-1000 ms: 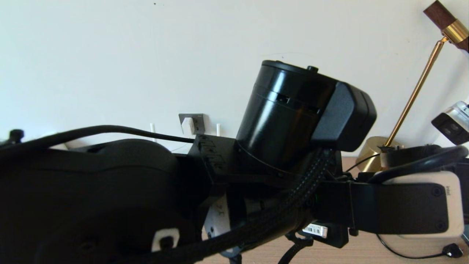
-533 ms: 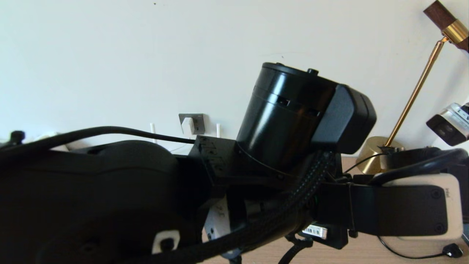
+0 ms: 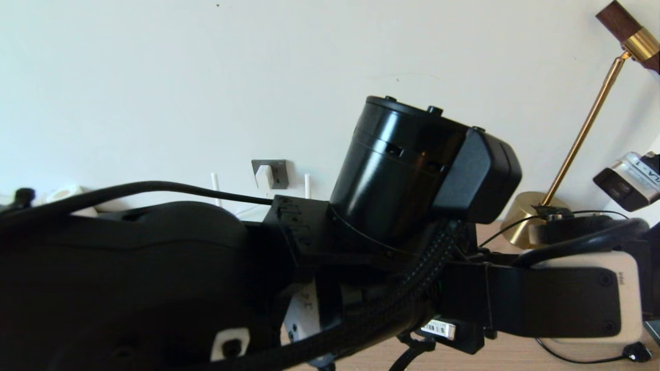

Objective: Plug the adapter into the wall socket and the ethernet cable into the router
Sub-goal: Hand it to the other hand

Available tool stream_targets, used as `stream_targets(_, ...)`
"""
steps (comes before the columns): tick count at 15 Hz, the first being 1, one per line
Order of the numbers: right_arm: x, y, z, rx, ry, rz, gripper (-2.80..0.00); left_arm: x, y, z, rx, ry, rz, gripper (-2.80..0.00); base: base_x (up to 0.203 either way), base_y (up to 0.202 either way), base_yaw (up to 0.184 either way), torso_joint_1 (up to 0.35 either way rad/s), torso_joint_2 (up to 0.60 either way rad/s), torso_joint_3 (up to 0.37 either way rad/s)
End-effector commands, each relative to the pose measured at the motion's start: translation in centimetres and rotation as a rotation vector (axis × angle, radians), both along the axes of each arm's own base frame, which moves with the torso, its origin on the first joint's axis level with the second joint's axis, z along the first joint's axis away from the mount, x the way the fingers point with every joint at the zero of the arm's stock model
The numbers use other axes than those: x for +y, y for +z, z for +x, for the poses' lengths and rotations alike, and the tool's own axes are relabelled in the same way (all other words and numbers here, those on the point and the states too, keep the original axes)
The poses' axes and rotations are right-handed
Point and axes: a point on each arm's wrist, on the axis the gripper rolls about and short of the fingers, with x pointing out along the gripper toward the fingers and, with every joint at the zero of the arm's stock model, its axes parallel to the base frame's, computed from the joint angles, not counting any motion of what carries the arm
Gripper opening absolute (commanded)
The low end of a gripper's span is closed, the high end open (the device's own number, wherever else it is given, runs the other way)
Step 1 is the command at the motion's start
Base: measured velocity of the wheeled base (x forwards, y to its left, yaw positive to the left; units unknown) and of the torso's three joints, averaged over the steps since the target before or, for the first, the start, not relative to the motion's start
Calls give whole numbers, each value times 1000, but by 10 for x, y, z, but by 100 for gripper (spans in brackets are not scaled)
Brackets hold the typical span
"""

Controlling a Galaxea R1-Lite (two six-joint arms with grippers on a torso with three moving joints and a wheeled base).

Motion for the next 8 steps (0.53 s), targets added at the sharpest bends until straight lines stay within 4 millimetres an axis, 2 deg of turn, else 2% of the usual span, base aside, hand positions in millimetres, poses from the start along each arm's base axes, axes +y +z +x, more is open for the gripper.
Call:
stream_targets(1,0,-1,-1,6,5,2,-280,1,0,-1,-3,-5,3,-280,0,0,0,0,0,0)
stream_targets(4,0,-2,-1,8,5,1,-280,2,-4,-2,-6,-6,-12,-280,0,0,0,0,0,0)
stream_targets(5,0,-1,-1,6,7,2,-280,3,-3,-2,-5,-6,-13,-270,0,0,0,0,0,0)
stream_targets(6,0,-2,-1,8,7,1,-280,3,-3,-2,-6,-6,-15,0,0,0,0,0,0,0)
stream_targets(8,0,-2,-1,12,3,0,-280,5,1,-3,-16,-7,-35,0,0,0,0,0,0,0)
